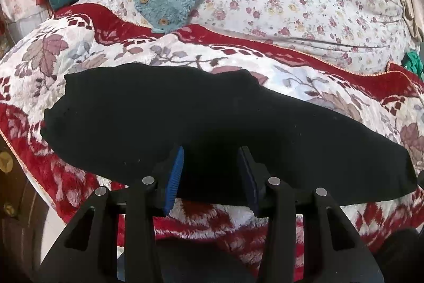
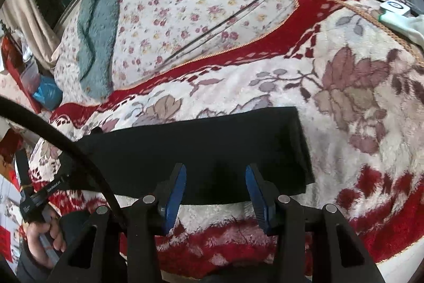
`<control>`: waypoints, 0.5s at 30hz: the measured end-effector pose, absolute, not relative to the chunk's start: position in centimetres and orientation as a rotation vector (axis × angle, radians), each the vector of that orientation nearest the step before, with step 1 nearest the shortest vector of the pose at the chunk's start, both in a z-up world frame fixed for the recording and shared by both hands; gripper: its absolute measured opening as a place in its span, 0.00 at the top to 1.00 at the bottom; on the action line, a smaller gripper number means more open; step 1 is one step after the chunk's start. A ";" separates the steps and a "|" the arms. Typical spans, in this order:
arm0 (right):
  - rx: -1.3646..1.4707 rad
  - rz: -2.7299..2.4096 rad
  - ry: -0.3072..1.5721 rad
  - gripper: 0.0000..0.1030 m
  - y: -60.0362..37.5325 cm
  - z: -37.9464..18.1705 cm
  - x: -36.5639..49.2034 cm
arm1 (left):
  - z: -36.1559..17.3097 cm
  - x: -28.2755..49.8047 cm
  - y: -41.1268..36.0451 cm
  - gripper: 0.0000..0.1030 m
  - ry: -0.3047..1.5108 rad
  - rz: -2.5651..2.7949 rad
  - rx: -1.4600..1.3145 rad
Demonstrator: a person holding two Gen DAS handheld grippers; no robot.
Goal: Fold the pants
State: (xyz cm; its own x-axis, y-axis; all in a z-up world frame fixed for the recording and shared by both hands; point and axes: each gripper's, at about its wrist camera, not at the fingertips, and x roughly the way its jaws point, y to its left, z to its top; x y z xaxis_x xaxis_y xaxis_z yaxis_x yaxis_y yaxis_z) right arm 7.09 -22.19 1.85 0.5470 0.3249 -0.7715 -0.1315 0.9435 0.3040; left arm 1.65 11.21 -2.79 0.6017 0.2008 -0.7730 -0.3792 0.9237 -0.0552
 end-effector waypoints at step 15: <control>0.224 0.209 0.955 0.55 -22.5 2.0 6.9 | -2.9 1.8 11.9 0.60 0.871 0.317 -0.277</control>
State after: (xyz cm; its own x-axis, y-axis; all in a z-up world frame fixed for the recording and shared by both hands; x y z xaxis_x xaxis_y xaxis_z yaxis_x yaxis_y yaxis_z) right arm 6.94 -22.54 1.95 0.5607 0.2742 -0.7813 -0.0773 0.9568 0.2803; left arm 1.84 11.85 -2.93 0.6028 0.1582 -0.7821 -0.3809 0.9183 -0.1079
